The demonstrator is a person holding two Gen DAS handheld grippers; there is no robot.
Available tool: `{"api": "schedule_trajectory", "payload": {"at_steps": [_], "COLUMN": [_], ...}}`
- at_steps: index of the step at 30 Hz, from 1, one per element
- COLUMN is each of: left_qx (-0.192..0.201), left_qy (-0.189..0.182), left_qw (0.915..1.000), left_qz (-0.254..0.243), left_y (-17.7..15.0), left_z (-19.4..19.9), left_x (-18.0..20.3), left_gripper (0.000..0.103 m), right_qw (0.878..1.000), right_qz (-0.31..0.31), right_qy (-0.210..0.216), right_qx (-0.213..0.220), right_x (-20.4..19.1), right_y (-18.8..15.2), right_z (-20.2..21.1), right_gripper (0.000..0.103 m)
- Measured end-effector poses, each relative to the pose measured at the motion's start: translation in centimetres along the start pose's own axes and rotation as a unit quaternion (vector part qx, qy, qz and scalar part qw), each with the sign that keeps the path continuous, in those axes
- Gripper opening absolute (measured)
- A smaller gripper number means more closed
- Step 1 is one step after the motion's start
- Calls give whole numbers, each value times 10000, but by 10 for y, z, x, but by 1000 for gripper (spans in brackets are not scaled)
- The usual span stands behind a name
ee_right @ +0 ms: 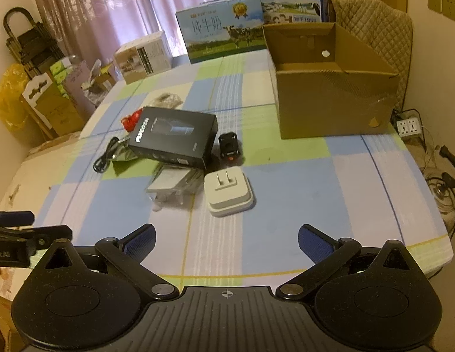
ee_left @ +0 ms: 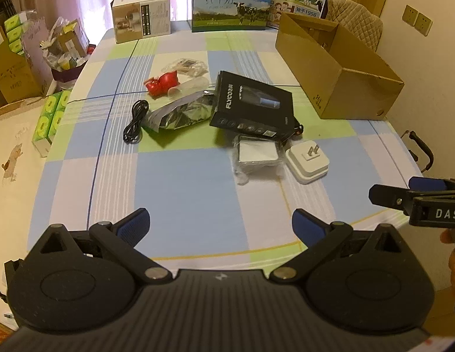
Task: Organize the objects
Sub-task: 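Reach the left tool toward the black FLYCO box while the right tool reaches the white plug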
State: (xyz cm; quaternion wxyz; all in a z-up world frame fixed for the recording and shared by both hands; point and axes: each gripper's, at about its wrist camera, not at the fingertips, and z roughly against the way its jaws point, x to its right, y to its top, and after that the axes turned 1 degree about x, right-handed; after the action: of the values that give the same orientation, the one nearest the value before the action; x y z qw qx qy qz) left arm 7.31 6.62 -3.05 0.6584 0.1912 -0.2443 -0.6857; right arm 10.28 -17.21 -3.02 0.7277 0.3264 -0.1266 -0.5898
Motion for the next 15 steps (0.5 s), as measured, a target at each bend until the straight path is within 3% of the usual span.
{"api": "schedule_trajectory", "payload": {"at_steps": [15], "left_qx": [-22], "left_qy": [22], "left_qw": [10000], "left_qz": [56], "left_y": [6], "left_z": [-26], "left_x": [-15], "left_gripper": [102], "right_qw": [9992], "right_qz": [392], "right_qy": [-43], "right_qx": [36], "right_x": [-10], "right_y": [-1], "right_z": [-36], "right_gripper": [88]}}
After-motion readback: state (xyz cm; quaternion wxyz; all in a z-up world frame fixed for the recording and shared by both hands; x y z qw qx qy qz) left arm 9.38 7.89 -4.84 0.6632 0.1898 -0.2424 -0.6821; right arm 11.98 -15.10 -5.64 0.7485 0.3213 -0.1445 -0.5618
